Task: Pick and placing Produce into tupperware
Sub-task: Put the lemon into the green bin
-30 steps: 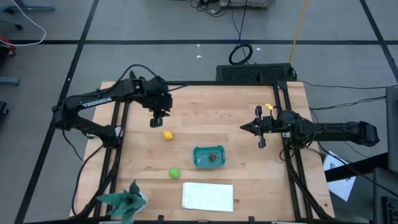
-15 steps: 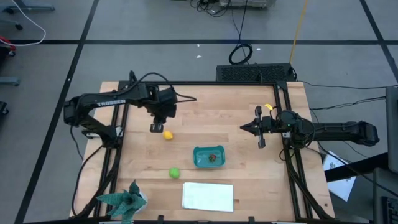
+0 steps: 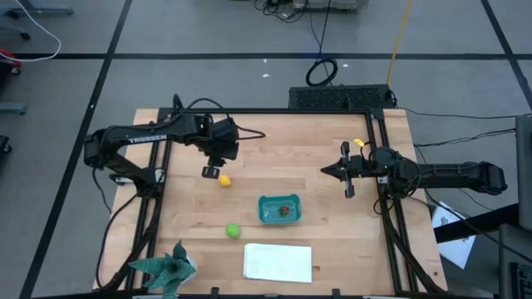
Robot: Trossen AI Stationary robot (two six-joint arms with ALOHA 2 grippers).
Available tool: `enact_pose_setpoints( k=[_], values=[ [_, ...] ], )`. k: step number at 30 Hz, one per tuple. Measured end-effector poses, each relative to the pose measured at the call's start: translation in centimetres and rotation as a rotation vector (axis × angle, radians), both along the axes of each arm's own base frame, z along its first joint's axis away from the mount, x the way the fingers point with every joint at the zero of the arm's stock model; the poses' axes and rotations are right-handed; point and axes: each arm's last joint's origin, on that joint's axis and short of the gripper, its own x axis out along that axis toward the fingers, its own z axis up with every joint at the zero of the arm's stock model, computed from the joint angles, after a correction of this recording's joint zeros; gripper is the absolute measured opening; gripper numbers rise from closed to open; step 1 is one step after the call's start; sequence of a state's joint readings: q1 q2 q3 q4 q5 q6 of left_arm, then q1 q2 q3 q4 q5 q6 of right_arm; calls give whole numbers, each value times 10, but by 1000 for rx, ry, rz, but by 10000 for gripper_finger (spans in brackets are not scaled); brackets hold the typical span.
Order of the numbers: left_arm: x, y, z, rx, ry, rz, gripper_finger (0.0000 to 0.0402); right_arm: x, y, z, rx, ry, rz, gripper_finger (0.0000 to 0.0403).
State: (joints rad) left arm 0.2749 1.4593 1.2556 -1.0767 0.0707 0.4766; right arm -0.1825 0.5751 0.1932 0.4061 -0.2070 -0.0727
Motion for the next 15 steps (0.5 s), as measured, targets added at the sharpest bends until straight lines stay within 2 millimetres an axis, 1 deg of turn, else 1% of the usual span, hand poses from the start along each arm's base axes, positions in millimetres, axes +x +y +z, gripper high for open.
enact_pose_setpoints(
  k=[3, 11, 15],
  values=[
    [0, -1, 0, -25, -7, -3, 156, 0, 0, 0, 0, 0, 0, 0],
    [1, -5, 0, -32, -8, 5, 284, 0, 0, 0, 0, 0, 0, 0],
    [3, -9, 0, 30, 3, -20, 326, 0, 0, 0, 0, 0, 0, 0]
  ],
)
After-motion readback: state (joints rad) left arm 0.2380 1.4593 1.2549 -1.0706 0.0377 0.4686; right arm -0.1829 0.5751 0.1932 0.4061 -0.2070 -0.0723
